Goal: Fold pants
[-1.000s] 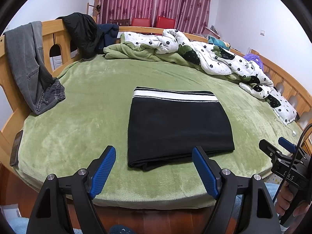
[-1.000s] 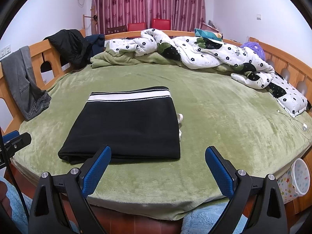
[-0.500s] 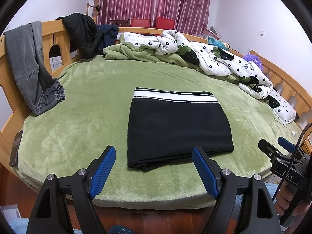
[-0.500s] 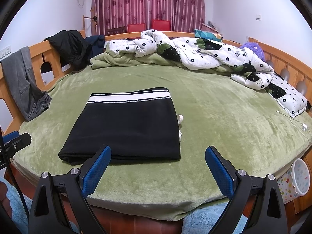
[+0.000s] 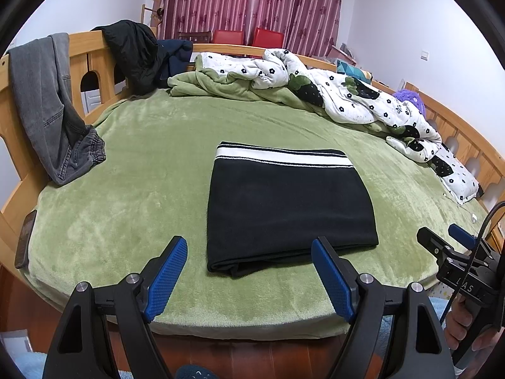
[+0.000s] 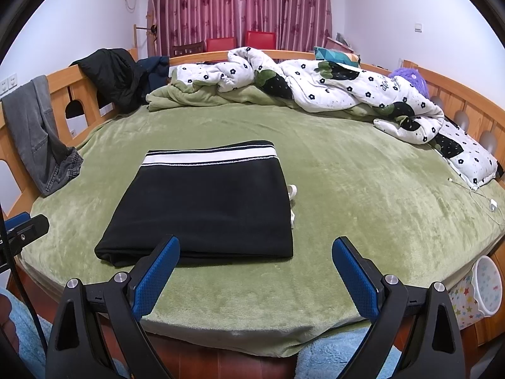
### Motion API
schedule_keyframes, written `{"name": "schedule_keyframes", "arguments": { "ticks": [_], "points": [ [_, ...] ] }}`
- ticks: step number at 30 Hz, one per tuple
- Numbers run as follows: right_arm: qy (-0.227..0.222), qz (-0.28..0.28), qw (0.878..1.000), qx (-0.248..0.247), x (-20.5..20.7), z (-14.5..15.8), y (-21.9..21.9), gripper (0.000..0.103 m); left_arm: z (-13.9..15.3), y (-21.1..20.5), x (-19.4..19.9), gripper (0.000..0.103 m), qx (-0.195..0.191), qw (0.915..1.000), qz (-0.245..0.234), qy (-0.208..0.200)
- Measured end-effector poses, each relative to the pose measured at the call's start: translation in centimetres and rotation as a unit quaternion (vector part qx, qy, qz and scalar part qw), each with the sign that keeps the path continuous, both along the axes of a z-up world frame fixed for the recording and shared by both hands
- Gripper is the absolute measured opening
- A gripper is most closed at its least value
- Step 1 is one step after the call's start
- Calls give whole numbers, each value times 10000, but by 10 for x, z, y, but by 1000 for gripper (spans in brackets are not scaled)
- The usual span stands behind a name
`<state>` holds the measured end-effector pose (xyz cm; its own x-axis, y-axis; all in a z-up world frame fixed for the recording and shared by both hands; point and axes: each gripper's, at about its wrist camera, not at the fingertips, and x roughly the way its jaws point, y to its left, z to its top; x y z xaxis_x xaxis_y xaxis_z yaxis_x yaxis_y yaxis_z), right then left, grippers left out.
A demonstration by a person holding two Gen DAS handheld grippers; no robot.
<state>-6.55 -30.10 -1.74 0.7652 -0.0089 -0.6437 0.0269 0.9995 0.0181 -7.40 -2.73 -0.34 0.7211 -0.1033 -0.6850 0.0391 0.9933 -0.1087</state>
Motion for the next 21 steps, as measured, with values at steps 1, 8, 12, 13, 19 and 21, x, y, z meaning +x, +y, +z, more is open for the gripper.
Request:
{"name": "schedule_keyframes", "arguments": {
  "ticks": [1, 8, 12, 13, 19, 21],
  "points": [
    [1, 1, 10000, -4, 0, 0, 0, 96, 0, 0, 0, 80, 1, 10000, -1, 0],
    [9, -17, 10000, 5, 1, 0, 0, 96, -1, -2, -2, 80, -2, 10000, 22, -5],
    [17, -48, 10000, 32, -1, -1, 3, 96, 0, -2, -2, 80, -7, 10000, 23, -10],
    [16, -44, 10000, 31, -1, -1, 3, 96, 0, -2, -2, 80, -2, 10000, 32, -15],
    [25, -72, 10000, 6, -2, -2, 7, 96, 1, -1, -1, 80, -26, 10000, 30, -26],
    [28, -70, 10000, -7, -3, -3, 8, 96, 2, -1, -1, 80, 5, 10000, -25, -46]
  ]
}}
